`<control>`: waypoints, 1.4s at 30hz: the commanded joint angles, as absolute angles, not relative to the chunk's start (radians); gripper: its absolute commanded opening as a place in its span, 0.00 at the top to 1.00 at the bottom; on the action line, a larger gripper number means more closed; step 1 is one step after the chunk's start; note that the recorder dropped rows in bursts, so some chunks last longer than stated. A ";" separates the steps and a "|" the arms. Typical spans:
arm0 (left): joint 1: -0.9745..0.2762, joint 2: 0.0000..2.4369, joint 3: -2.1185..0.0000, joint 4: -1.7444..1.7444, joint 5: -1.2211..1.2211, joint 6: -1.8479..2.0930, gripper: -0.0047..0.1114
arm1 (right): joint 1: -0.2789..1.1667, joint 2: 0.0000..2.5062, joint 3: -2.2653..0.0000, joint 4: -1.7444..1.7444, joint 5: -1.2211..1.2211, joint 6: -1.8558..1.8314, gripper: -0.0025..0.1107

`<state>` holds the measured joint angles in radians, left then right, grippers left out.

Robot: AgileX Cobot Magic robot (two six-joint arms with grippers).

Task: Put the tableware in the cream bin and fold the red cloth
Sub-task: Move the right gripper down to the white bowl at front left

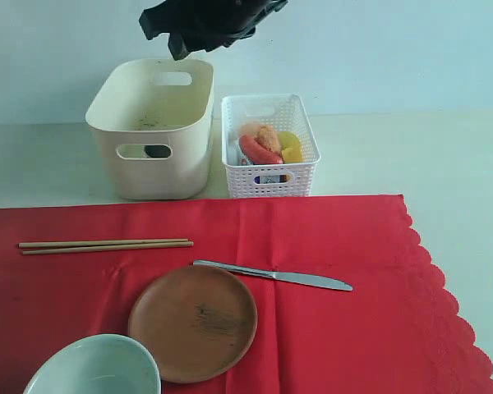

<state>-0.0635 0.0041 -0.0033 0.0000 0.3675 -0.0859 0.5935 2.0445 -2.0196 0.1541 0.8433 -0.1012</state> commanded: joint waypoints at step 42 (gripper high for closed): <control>-0.069 0.000 0.000 -0.012 0.357 -0.084 0.96 | 0.750 1.733 -1.234 0.918 0.845 -0.791 0.57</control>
<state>-0.0635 0.0041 -0.0033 0.0000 0.3675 -0.0859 0.7299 1.7336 -1.2408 0.8896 0.8648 -0.7600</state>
